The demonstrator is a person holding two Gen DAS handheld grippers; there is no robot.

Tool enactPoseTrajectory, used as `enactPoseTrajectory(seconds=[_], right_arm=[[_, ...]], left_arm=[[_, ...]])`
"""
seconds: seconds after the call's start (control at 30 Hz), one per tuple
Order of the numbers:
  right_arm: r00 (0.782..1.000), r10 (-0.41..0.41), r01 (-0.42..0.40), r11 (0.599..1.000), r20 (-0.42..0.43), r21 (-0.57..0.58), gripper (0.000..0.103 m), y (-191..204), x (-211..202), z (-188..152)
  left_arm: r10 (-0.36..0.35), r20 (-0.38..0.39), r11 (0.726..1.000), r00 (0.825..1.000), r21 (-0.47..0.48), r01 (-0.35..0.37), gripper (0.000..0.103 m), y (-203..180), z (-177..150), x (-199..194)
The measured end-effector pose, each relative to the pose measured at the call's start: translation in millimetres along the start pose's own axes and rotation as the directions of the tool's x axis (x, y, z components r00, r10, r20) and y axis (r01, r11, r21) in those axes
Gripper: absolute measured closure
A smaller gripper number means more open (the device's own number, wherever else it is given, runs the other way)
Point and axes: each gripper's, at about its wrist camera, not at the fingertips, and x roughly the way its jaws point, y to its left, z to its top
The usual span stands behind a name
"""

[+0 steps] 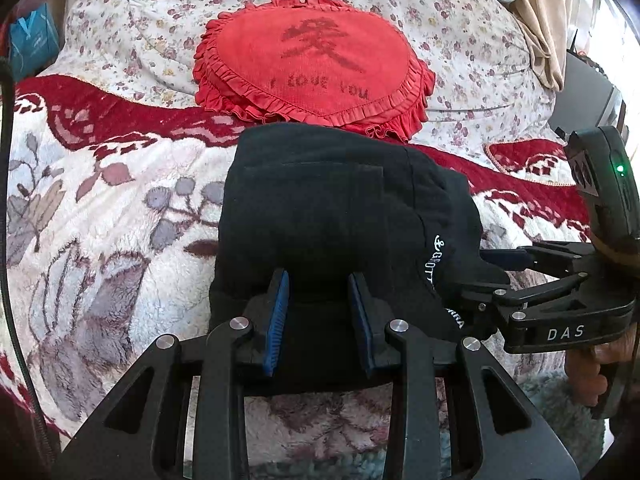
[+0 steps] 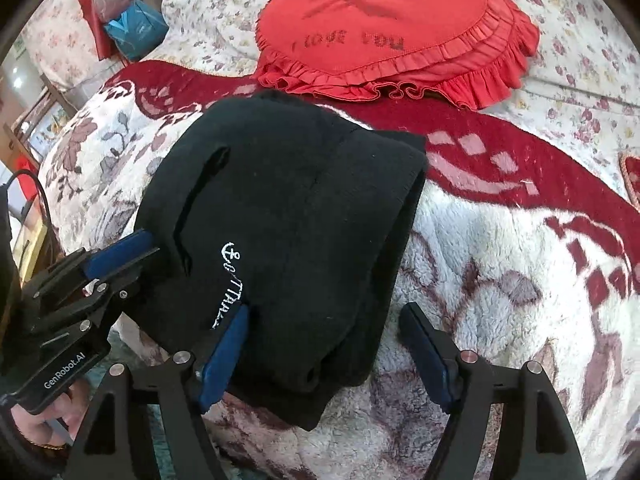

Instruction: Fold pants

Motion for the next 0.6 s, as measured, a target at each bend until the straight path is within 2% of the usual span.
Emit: enactPoseTrajectory(seconds=[0.17, 0.23, 0.33, 0.37, 0.5, 0.6], right_arm=[[1.0, 0.006, -0.006, 1.0, -0.001, 0.006, 0.028, -1, 0, 0], [1.0, 0.002, -0.002, 1.0, 0.0, 0.008, 0.028, -1, 0, 0], [1.0, 0.002, -0.002, 1.0, 0.001, 0.03, 0.027, -1, 0, 1], [1.0, -0.002, 0.002, 0.999, 0.002, 0.04, 0.027, -1, 0, 1], [1.0, -0.001, 0.001, 1.0, -0.014, 0.025, 0.024, 1, 2, 3], [0.999, 0.034, -0.033, 0.999, -0.019, 0.028, 0.022, -3, 3, 5]], left_arm=[[-0.016, 0.005, 1.0, 1.0, -0.011, 0.016, 0.071, 2, 0, -1], [-0.054, 0.008, 0.998, 0.998, -0.019, 0.054, 0.063, 4, 1, -2], [-0.139, 0.005, 0.99, 0.99, 0.006, 0.139, 0.032, -2, 1, -2], [-0.135, 0.002, 0.991, 0.991, 0.021, 0.135, 0.027, -6, 2, -2], [-0.08, -0.01, 0.994, 0.997, 0.08, 0.081, 0.023, -20, 1, -1], [-0.092, -0.014, 0.992, 0.996, 0.084, 0.093, 0.016, -21, 3, 2]])
